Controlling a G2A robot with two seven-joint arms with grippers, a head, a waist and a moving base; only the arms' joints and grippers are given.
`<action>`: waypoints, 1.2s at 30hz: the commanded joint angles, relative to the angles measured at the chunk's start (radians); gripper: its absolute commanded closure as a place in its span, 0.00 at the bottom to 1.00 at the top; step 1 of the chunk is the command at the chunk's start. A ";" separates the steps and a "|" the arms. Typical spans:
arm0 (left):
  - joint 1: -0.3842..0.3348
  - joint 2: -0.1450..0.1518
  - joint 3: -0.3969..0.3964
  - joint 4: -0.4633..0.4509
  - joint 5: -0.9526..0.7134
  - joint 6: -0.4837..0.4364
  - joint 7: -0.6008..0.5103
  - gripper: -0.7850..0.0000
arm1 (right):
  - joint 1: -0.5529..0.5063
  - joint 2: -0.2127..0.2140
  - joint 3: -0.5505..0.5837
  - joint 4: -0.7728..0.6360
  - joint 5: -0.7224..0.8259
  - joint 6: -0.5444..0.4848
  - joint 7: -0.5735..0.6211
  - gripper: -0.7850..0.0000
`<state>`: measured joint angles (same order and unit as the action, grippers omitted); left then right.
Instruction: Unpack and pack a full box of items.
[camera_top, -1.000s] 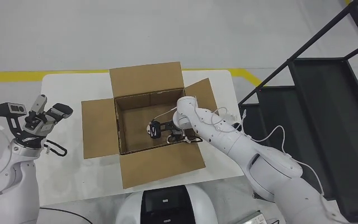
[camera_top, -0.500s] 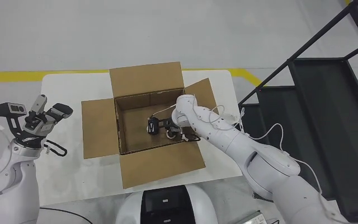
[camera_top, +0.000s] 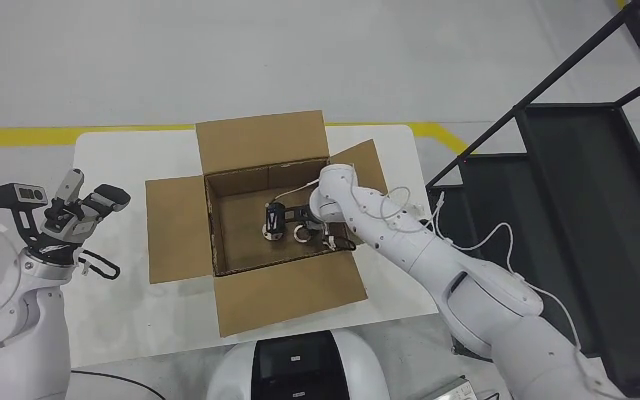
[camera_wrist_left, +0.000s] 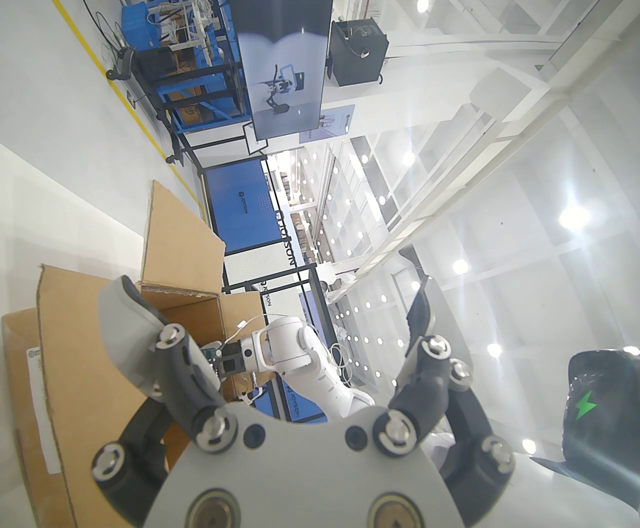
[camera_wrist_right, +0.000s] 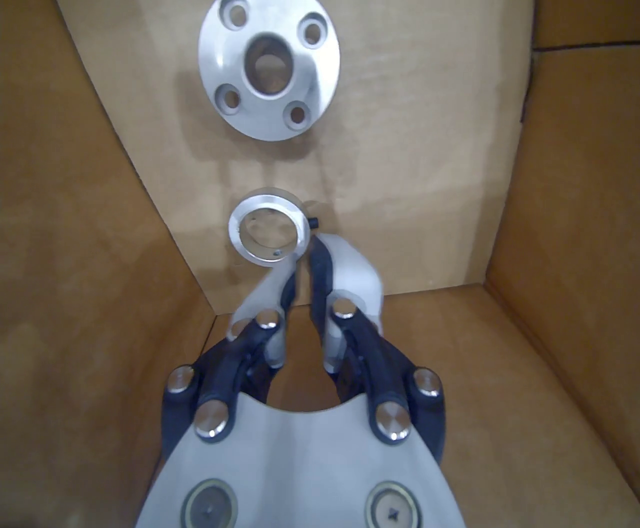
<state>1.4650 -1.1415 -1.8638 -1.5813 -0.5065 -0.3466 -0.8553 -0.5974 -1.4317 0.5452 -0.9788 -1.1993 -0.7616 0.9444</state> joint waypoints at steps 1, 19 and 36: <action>0.000 0.000 0.000 0.000 0.000 0.000 0.000 0.00 | -0.005 -0.001 -0.002 0.004 0.004 -0.002 0.002 0.00; 0.000 0.000 0.000 0.000 0.000 0.000 0.000 0.00 | 0.013 -0.016 0.018 0.057 0.043 0.012 -0.061 0.13; 0.000 0.000 0.000 0.000 0.000 0.000 0.000 0.00 | 0.016 -0.037 0.000 0.130 0.024 0.047 -0.084 0.44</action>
<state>1.4650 -1.1415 -1.8638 -1.5813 -0.5065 -0.3466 -0.8553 -0.5828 -1.4659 0.5471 -0.8561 -1.1743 -0.7150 0.8645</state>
